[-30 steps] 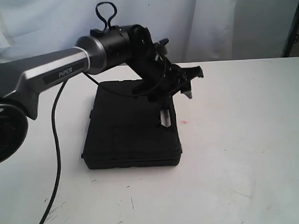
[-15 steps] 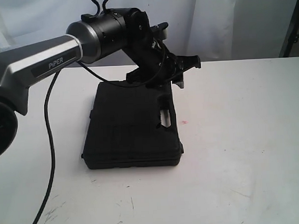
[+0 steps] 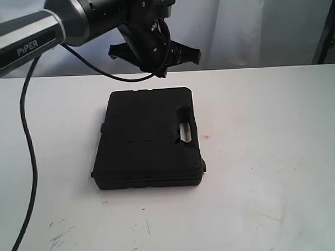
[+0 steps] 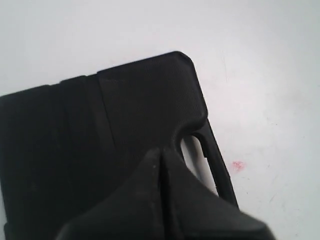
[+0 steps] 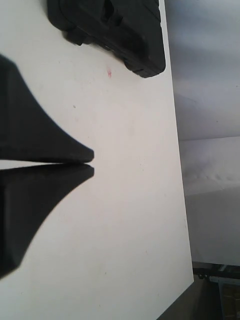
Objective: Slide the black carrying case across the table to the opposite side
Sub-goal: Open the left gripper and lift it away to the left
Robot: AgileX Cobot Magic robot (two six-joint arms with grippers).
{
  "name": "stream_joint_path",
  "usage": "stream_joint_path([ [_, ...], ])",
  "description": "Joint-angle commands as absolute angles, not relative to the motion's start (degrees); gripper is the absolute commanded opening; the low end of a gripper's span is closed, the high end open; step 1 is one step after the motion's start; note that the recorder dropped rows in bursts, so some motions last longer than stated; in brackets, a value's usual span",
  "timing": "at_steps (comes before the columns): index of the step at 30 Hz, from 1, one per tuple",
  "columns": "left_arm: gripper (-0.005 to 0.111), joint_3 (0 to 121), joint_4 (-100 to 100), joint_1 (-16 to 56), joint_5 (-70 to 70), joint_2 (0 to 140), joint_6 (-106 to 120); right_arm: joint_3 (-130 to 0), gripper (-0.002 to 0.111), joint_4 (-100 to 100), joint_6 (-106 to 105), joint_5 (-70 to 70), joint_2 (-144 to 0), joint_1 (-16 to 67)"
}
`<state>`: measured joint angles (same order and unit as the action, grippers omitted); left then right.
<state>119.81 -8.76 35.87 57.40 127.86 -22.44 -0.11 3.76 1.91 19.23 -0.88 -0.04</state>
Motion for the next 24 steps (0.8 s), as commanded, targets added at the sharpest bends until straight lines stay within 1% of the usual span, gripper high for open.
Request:
stream_joint_path([
  [1,0.000,115.41,-11.58,35.44,55.44,123.14,-22.24,0.00,0.000,4.00,2.17,18.72,-0.66,-0.48],
  [5,0.000,107.06,-10.79,33.27,51.00,118.37,-22.24,0.00,0.000,4.00,2.17,18.72,-0.66,-0.48],
  [10,0.000,92.84,-9.35,29.42,42.60,107.17,-22.65,0.00,0.000,4.00,2.17,18.72,-0.66,-0.48],
  [17,0.000,77.49,-9.30,25.52,36.01,94.23,-23.78,0.00,0.000,4.00,2.17,18.72,-0.66,-0.48],
  [24,0.000,63.62,-9.83,23.16,31.43,82.46,-24.02,0.00,0.000,4.00,2.17,18.72,-0.66,-0.48],
])
